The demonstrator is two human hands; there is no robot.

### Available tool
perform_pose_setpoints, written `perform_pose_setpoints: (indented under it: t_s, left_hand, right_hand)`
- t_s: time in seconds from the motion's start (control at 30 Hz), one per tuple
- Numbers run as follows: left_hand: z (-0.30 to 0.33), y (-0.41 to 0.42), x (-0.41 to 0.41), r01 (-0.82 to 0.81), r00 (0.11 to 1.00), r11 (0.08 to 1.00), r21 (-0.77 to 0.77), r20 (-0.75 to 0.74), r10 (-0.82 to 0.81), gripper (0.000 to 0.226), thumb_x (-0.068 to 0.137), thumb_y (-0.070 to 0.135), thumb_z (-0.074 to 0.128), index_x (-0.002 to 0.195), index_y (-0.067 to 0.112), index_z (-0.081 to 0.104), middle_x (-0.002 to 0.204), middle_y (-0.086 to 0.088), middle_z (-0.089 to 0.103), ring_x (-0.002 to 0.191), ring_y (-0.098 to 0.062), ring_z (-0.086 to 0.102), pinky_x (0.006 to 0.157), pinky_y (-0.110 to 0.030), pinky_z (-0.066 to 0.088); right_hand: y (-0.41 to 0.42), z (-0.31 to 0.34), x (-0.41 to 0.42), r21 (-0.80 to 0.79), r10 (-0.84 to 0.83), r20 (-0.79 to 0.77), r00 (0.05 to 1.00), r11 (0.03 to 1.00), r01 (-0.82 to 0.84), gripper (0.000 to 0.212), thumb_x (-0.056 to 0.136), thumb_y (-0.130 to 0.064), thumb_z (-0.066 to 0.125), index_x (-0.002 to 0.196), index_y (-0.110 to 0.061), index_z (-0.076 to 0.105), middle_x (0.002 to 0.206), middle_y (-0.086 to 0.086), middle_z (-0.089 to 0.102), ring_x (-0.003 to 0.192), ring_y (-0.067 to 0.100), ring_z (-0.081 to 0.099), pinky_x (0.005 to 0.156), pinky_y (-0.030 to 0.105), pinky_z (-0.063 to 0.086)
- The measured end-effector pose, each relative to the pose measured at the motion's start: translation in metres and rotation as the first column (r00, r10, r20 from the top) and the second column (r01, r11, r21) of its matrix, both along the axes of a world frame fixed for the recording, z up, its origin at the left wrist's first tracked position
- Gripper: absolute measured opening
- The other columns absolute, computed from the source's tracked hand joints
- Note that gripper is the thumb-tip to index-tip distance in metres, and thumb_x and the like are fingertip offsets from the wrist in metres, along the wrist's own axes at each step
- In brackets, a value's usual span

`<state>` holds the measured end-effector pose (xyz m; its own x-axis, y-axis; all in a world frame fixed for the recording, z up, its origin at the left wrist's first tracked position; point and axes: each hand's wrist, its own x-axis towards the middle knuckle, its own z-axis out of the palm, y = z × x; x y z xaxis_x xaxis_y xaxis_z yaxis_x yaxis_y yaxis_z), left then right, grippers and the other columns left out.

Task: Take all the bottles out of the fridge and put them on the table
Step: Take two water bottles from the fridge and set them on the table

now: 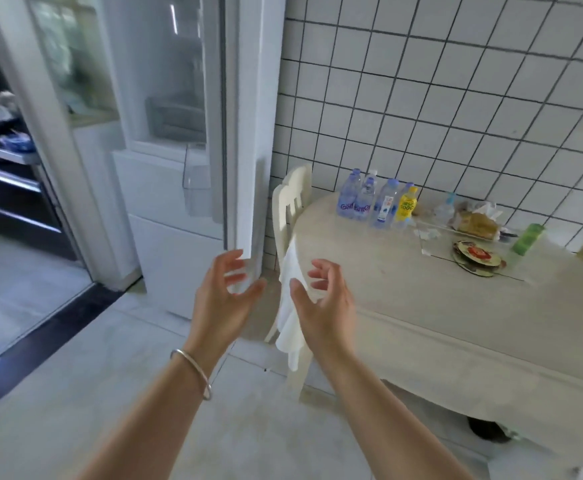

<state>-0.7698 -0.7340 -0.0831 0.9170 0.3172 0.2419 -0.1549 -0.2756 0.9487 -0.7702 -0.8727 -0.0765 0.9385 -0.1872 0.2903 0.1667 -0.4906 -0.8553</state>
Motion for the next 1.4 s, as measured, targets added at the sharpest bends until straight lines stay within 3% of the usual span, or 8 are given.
perform_pose_setpoints:
  t_s: [0.2, 0.37, 0.7, 0.83, 0.97, 1.1, 1.27, 1.4]
  left_hand:
    - [-0.001, 0.099, 0.003, -0.103, 0.993, 0.994, -0.039, 0.049, 0.105, 0.047, 0.080, 0.020, 0.072, 0.121, 0.023, 0.049, 0.110, 0.005, 0.059, 0.096, -0.012, 0.062, 0.084, -0.029, 0.050]
    - [-0.001, 0.197, 0.027, -0.142, 0.988, 0.988, -0.063, 0.056, 0.146, 0.042, 0.082, 0.020, 0.070, 0.116, 0.029, 0.047, 0.108, 0.008, 0.058, 0.092, 0.000, 0.058, 0.070, -0.013, 0.042]
    - [0.006, 0.384, 0.113, -0.150, 0.989, 0.988, -0.035, 0.004, 0.150, 0.038, 0.084, 0.023, 0.068, 0.117, 0.029, 0.051, 0.102, 0.020, 0.057, 0.091, 0.006, 0.057, 0.071, -0.013, 0.044]
    - [-0.003, 0.421, 0.171, -0.118, 0.993, 0.991, -0.065, -0.037, 0.115, 0.037, 0.084, 0.018, 0.068, 0.116, 0.027, 0.051, 0.101, 0.019, 0.057, 0.093, 0.000, 0.059, 0.081, -0.023, 0.049]
    - [-0.006, 0.443, 0.237, -0.083, 0.996, 0.995, -0.059, -0.021, 0.081, 0.036, 0.085, 0.020, 0.068, 0.114, 0.030, 0.050, 0.100, 0.019, 0.058, 0.091, 0.004, 0.058, 0.069, -0.013, 0.044]
    - [-0.004, 0.461, 0.318, -0.071, 0.997, 0.991, -0.113, 0.012, 0.073, 0.034, 0.085, 0.017, 0.067, 0.112, 0.031, 0.051, 0.102, 0.016, 0.060, 0.090, 0.002, 0.059, 0.057, -0.005, 0.045]
    - [0.015, 0.477, 0.430, -0.027, 0.999, 0.986, -0.166, 0.032, 0.033, 0.035, 0.084, 0.015, 0.068, 0.110, 0.031, 0.053, 0.103, 0.012, 0.061, 0.091, -0.005, 0.063, 0.069, -0.015, 0.048]
    - [0.030, 0.495, 0.503, -0.017, 0.998, 0.993, -0.116, 0.060, 0.024, 0.033, 0.086, 0.014, 0.065, 0.113, 0.027, 0.052, 0.099, 0.015, 0.059, 0.086, 0.002, 0.060, 0.062, -0.002, 0.043]
  right_hand:
    - [0.098, 0.010, 0.008, -0.026, 0.157, 0.047, 0.986, 0.987, -0.156, 0.034, 0.083, -0.032, 0.060, 0.116, -0.030, 0.049, 0.106, -0.013, 0.058, 0.099, 0.008, 0.055, 0.089, 0.035, 0.049]
    - [0.205, 0.010, 0.038, 0.028, 0.215, 0.102, 0.971, 0.975, -0.218, 0.028, 0.085, -0.026, 0.060, 0.108, -0.034, 0.047, 0.101, -0.012, 0.059, 0.094, 0.006, 0.057, 0.086, 0.034, 0.050]
    - [0.388, -0.003, 0.133, 0.191, 0.179, -0.035, 0.983, 0.967, -0.170, 0.027, 0.085, -0.025, 0.057, 0.110, -0.030, 0.050, 0.101, -0.014, 0.059, 0.095, 0.005, 0.057, 0.082, 0.030, 0.050]
    - [0.415, -0.003, 0.188, 0.192, 0.138, -0.044, 0.989, 0.973, -0.127, 0.025, 0.086, -0.022, 0.056, 0.108, -0.032, 0.049, 0.101, -0.014, 0.059, 0.094, 0.003, 0.056, 0.079, 0.025, 0.047]
    - [0.441, -0.002, 0.254, 0.240, 0.088, -0.012, 0.996, 0.967, -0.083, 0.021, 0.088, -0.017, 0.053, 0.105, -0.030, 0.050, 0.097, -0.014, 0.060, 0.090, -0.001, 0.056, 0.069, 0.013, 0.040]
    - [0.475, -0.003, 0.337, 0.263, 0.087, 0.018, 0.996, 0.961, -0.089, 0.019, 0.088, -0.018, 0.054, 0.103, -0.029, 0.050, 0.093, -0.014, 0.058, 0.087, 0.000, 0.055, 0.069, 0.013, 0.039]
    - [0.514, 0.008, 0.443, 0.275, 0.086, 0.039, 0.996, 0.957, -0.094, 0.018, 0.088, -0.015, 0.053, 0.103, -0.024, 0.050, 0.090, -0.013, 0.057, 0.083, 0.001, 0.055, 0.067, 0.011, 0.039]
    - [0.525, 0.018, 0.517, 0.279, 0.067, 0.064, 0.996, 0.957, -0.082, 0.019, 0.089, -0.015, 0.052, 0.106, -0.023, 0.049, 0.092, -0.009, 0.058, 0.081, 0.000, 0.054, 0.062, 0.006, 0.039]
